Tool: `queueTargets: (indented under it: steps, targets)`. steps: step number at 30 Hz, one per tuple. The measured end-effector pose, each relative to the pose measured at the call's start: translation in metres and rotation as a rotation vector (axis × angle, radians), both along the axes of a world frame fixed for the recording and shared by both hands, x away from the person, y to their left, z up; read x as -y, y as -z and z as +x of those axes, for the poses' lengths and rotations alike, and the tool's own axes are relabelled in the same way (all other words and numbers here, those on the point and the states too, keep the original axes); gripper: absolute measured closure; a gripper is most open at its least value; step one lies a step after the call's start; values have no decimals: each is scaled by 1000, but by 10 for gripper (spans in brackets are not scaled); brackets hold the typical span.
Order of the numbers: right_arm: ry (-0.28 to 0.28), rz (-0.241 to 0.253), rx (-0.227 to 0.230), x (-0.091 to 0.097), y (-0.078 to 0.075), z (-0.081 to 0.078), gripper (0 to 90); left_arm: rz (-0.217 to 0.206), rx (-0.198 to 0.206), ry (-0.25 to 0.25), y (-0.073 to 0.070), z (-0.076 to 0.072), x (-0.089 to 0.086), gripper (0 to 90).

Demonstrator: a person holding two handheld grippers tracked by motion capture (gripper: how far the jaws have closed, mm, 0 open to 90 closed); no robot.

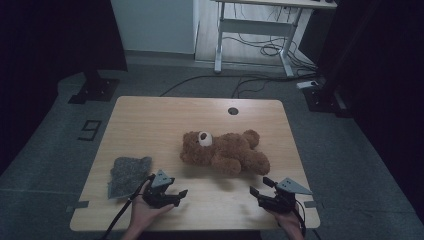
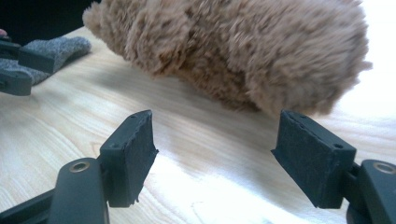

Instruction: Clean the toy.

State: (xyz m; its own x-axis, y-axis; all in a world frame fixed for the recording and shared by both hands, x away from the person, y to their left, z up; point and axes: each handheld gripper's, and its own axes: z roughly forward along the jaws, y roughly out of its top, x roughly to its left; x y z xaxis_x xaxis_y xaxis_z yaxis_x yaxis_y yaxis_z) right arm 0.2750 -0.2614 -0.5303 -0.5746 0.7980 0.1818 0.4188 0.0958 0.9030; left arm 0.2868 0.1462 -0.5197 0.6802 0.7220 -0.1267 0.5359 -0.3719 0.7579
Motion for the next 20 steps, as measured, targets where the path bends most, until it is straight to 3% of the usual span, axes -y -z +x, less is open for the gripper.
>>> queueTargets:
  steps: [4, 8, 20]
  targets:
    - [-17, -45, -42, -10, 6, 1, 278, 17, 0, 10, 4, 0, 4, 302]
    - [-19, -58, -55, -15, 8, 0, 278, 33, -1, 21, 7, -1, 7, 302]
    - [-22, -44, -57, -15, 11, 1, 278, 15, -9, 18, 6, 1, 6, 301]
